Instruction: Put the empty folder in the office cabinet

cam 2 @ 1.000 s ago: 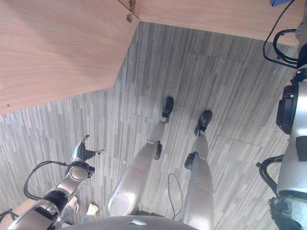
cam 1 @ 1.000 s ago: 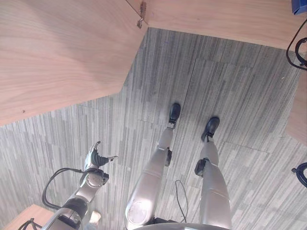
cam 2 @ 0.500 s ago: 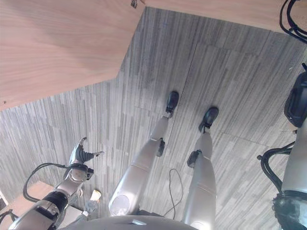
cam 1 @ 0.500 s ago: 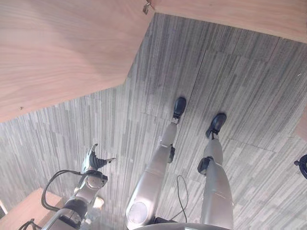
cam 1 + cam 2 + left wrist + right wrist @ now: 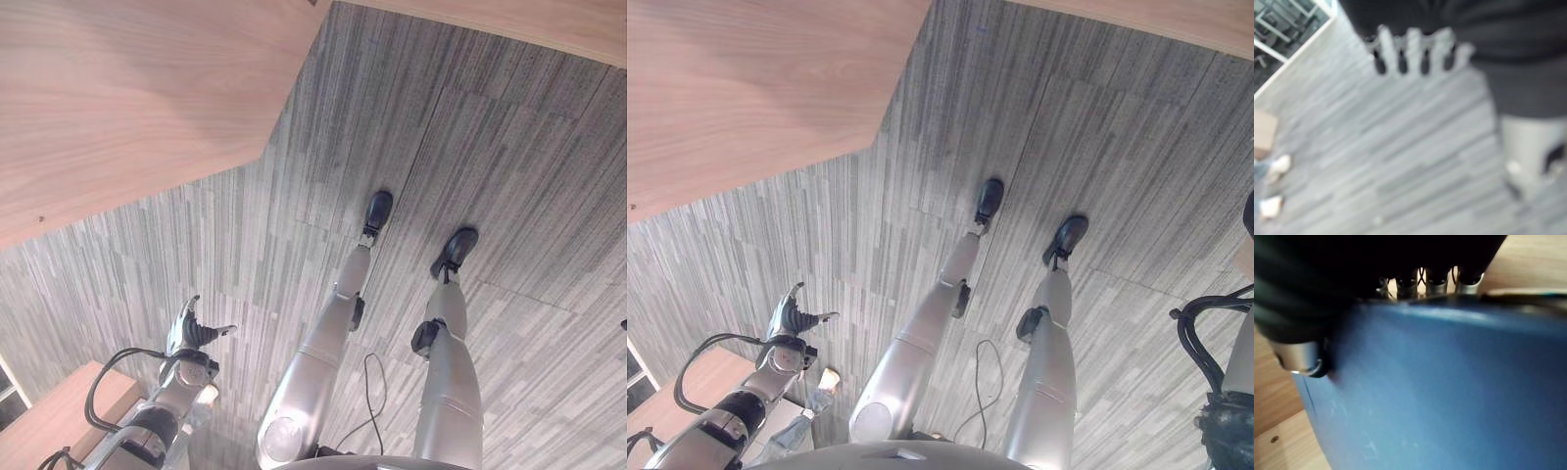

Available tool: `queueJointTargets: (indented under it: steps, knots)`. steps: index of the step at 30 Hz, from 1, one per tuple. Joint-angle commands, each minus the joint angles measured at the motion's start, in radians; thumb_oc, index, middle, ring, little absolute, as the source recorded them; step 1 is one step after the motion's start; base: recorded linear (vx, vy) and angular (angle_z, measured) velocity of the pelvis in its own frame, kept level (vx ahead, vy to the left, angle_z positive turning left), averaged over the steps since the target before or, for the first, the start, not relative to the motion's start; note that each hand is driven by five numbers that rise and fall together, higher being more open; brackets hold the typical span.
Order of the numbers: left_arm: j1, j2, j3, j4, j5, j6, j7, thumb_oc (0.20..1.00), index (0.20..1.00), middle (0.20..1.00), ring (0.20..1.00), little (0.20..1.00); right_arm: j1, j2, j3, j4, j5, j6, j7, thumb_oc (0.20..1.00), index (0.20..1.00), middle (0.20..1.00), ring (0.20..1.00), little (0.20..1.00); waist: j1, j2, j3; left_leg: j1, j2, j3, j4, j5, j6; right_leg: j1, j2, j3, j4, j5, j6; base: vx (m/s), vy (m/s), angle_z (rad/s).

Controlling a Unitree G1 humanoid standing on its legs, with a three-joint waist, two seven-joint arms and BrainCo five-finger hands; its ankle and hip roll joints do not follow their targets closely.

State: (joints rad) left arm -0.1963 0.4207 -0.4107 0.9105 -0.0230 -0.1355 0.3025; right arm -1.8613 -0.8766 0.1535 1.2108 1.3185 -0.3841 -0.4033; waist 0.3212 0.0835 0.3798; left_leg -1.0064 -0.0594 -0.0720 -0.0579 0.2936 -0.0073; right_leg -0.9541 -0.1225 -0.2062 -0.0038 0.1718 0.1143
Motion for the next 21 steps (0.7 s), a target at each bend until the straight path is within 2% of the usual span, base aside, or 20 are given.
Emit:
queueJointTargets:
  steps: [1, 6, 7, 21]
  knots:
    - [0.111, 0.016, -0.024, 0.107, 0.007, 0.01, 0.024, 1.0, 1.0, 1.0, 1.0, 1.0, 0.138, -0.008, 0.132, -0.024, 0.01, -0.061, 0.015, 0.2, 0.2, 0.2, 0.2, 0.2, 0.023, -0.077, -0.206, 0.058, -0.002, 0.004, -0.029, -0.144, -0.128, 0.064, -0.059, 0.012, -0.083, -0.046, 0.099, 0.0, 0.0, 0.0]
    - [0.11, 0.024, -0.015, 0.103, 0.001, 0.012, 0.02, 1.0, 1.0, 1.0, 1.0, 1.0, 0.141, -0.003, 0.126, -0.017, 0.007, -0.056, 0.012, 0.2, 0.2, 0.2, 0.2, 0.2, 0.02, -0.079, -0.208, 0.063, -0.004, 0.004, -0.029, -0.148, -0.125, 0.065, -0.058, 0.01, -0.083, -0.047, 0.097, 0.0, 0.0, 0.0]
    - [0.114, 0.027, -0.011, 0.098, 0.001, 0.013, 0.017, 1.0, 1.0, 1.0, 1.0, 1.0, 0.138, -0.004, 0.128, -0.003, 0.009, -0.049, 0.011, 1.0, 1.0, 1.0, 1.0, 1.0, 0.02, -0.08, -0.209, 0.064, -0.004, 0.003, -0.029, -0.148, -0.125, 0.065, -0.059, 0.009, -0.083, -0.047, 0.097, 0.0, 0.0, 0.0]
    - [0.122, 0.025, 0.009, 0.093, -0.016, 0.013, 0.01, 1.0, 1.0, 1.0, 1.0, 1.0, 0.144, 0.003, 0.134, 0.043, -0.011, -0.003, 0.003, 1.0, 1.0, 1.0, 1.0, 1.0, -0.003, -0.088, -0.207, 0.076, 0.001, 0.001, -0.029, -0.151, -0.127, 0.069, -0.049, 0.009, -0.083, -0.043, 0.091, 0.0, 0.0, 0.0]
